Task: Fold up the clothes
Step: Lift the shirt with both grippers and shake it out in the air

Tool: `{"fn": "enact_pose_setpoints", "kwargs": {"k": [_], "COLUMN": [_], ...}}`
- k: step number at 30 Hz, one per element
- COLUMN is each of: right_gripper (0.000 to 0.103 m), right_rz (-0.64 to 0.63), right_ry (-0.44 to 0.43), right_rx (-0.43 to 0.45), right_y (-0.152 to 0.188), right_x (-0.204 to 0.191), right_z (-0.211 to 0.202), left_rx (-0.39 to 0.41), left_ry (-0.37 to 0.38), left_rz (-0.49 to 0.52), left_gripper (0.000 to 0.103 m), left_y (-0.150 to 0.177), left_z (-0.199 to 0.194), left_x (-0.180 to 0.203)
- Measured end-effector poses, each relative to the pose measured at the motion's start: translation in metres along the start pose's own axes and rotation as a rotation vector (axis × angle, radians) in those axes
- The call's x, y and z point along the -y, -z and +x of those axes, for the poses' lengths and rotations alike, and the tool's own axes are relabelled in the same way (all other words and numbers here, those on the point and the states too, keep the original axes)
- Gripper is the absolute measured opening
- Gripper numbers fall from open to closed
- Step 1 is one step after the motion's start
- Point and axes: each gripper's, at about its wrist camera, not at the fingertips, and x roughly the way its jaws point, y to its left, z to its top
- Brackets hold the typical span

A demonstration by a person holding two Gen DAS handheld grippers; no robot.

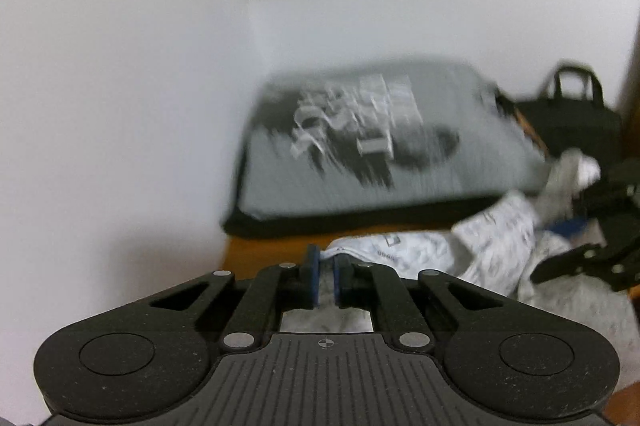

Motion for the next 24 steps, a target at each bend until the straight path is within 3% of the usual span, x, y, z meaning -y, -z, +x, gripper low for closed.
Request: {"fn": "enact_pose_setpoints", "kwargs": {"k": [5,12,17,24], "right_gripper": [0.013,0.012,0.012,0.011], "right_rz": [-0.139,-0.366,-0.465,-0.532], "right_ry": [0.025,0.028,0.021,-0.036], "right_rx": [0.160,0.341,0.467,0.634], "right_y": [-0.046,-0.124,-0.158,-0.173], "right_x": [-0.043,-0.143,-0.212,-0.289], "right_z": [-0.041,-0.111,-0.167,-0.265], "left_rx": [0.106,0.361,0.515,0.659], "left_ry": [-0.105,-0.255,-0.363,-0.504], "left_rz": [-0.067,-0.216,-0.240,-0.232], "left_gripper": [0.006,0.005,0.005,0.005], "left_y": [-0.025,-0.050,-0.071,-0.084], "left_z": [-0.081,-0.238,-0.359,-0.499], "left_x": [-0.011,0.007,0.052,0.109]}}
